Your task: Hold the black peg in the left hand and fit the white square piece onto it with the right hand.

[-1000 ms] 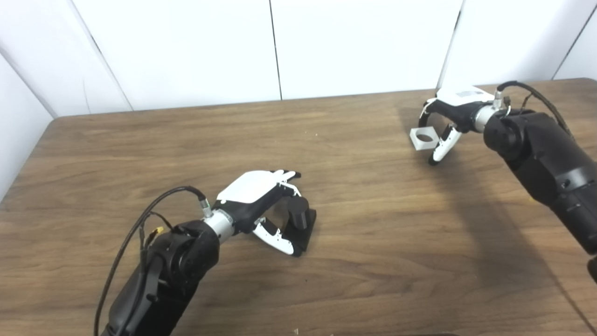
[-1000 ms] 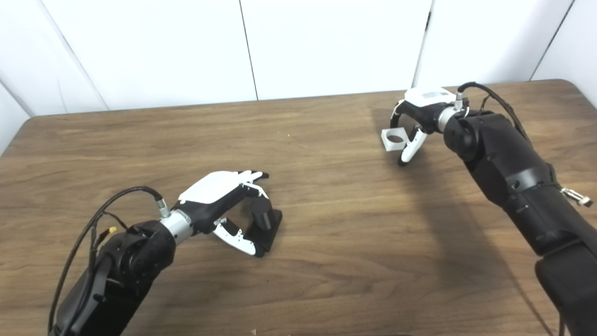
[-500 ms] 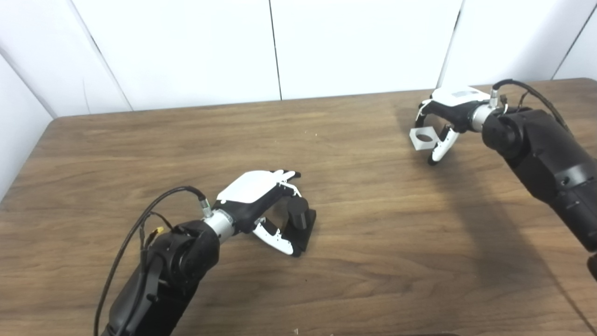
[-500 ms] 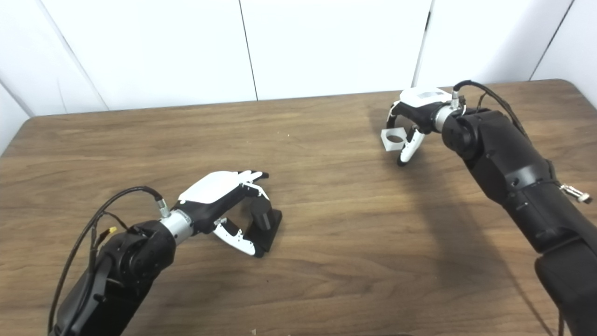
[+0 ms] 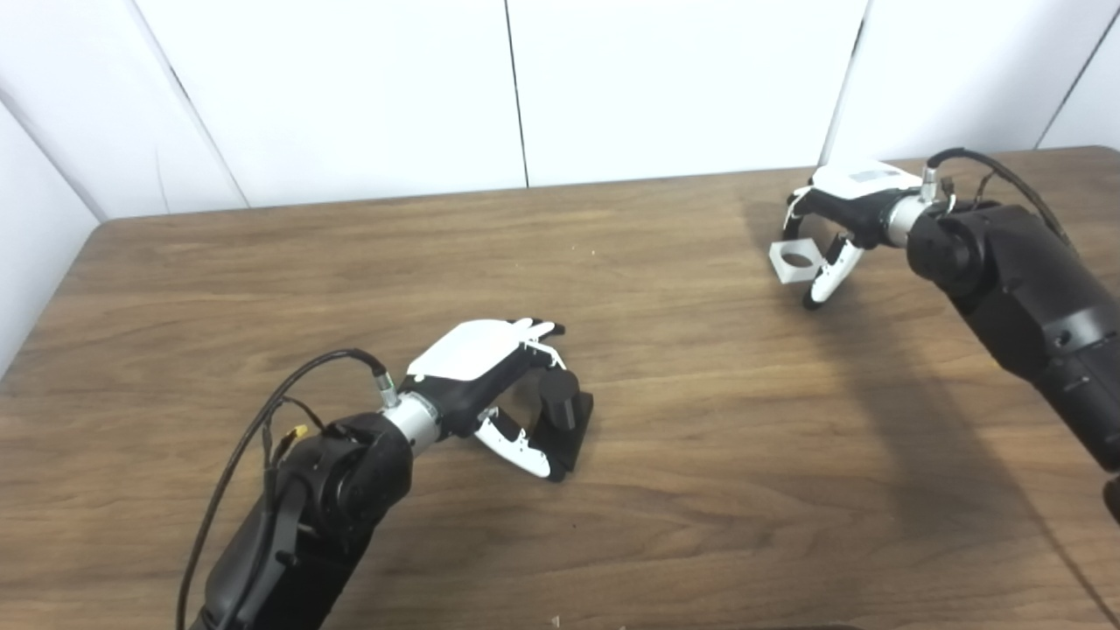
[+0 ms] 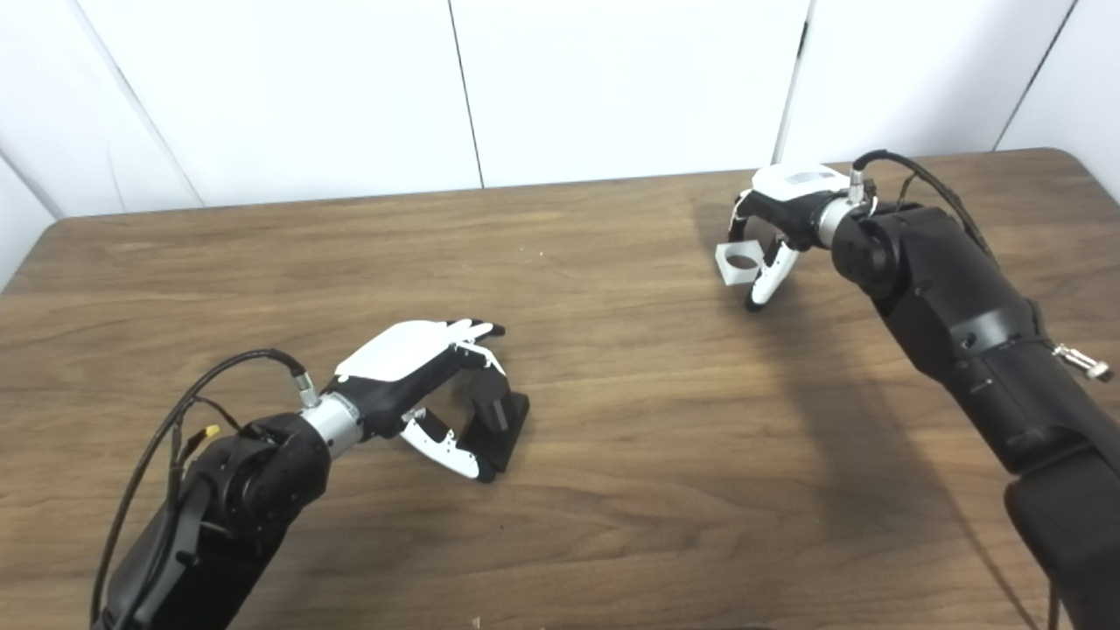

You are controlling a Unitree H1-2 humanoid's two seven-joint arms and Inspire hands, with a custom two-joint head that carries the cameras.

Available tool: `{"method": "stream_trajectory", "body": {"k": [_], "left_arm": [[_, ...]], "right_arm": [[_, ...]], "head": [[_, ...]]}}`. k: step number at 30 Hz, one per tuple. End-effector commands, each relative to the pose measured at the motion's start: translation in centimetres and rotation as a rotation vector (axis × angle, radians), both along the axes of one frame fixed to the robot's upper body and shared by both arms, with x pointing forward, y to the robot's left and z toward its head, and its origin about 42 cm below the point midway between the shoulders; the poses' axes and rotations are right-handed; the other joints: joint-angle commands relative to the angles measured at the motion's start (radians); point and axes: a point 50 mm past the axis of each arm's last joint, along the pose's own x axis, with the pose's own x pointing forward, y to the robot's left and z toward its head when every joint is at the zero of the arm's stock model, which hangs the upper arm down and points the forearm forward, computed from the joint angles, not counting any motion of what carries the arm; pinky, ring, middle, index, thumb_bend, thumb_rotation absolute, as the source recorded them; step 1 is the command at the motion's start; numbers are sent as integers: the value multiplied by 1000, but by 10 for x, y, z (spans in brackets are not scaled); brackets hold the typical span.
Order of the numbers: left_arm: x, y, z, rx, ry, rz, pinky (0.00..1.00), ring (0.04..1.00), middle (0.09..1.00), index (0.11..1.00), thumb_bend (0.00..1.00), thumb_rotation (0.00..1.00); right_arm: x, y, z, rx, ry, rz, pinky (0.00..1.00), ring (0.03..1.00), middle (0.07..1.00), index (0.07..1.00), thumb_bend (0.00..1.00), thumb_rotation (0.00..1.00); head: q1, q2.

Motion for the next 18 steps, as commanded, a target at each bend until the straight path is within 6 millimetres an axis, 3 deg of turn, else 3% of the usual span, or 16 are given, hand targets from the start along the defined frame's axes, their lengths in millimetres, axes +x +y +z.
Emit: {"method": "stream_trajectory", "body": {"k": [1,18], "left_arm": [[6,1,7,22,-26,-1,1000,1000,982,633,886,309],[7,0,8,23,-21,5,1000,1000,981,624,877,304]], "right_arm": [[8,1,28,-1,-71,17,1000,1000,924,499,524,152],[7,0,27,-17,-71,34,1000,1000,900,491,521,147]], "head": [[1,0],[-1,1]]}}
